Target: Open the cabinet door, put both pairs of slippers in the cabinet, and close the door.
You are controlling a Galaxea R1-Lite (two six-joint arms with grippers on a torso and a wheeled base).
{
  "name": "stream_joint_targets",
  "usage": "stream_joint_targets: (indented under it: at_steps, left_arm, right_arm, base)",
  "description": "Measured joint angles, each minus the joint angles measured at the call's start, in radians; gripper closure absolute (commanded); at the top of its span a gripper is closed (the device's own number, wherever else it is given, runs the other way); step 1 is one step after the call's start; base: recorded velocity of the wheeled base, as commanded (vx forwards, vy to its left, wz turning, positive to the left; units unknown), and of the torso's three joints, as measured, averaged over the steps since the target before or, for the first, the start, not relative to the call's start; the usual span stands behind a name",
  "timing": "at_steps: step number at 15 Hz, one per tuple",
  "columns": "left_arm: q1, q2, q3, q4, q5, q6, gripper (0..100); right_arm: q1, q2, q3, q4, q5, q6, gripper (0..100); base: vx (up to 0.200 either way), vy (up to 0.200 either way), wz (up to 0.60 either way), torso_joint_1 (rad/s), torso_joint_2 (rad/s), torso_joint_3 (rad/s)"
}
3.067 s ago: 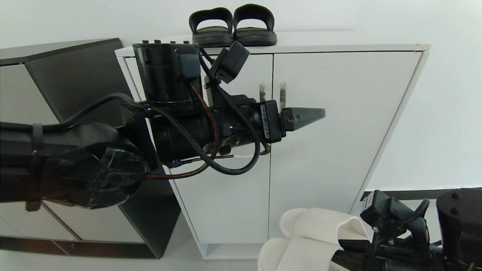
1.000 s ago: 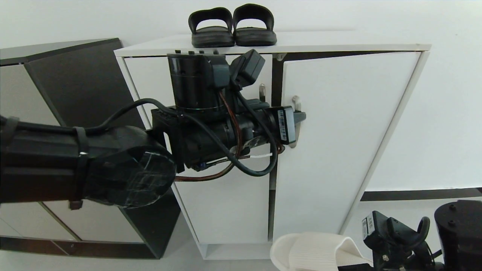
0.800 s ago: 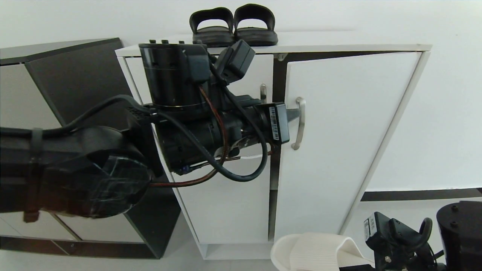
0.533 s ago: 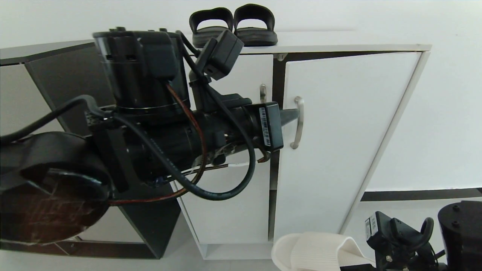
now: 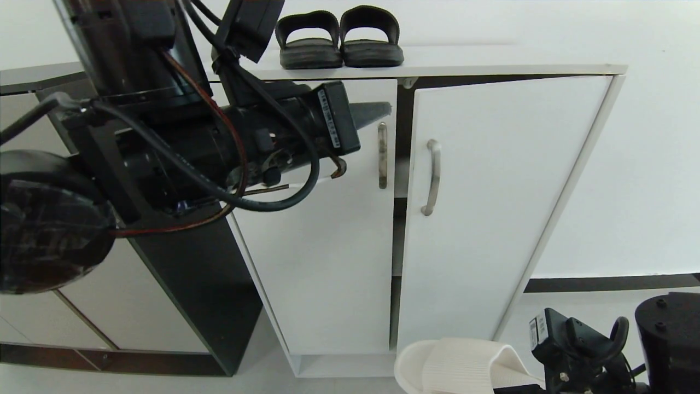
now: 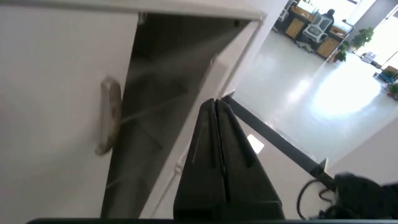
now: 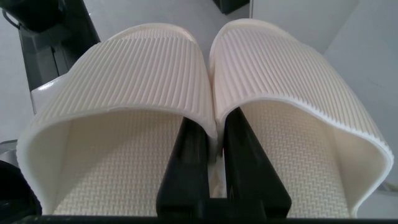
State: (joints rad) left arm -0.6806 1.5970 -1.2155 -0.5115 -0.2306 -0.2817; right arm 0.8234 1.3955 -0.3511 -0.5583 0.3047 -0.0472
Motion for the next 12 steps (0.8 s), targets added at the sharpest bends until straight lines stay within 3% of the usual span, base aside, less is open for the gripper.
stream_joint_targets:
  at_steps: [7,12]
  left_arm:
    - [0.017,0.141,-0.193,0.061,-0.006,0.0,100]
    - [0.014,0.177,-0.231,0.067,-0.007,0.0,100]
  right_arm:
    - [0.0,0.0,0.001,0.001,-0.001,0.0,100]
    - [0.001,0.001,0.007,0.004,-0.001,-0.017,100]
  base:
    - [0.0,0.0,0.0,0.0,0.0,0.0]
    - [0.0,0.0,0.0,0.0,0.0,0.0]
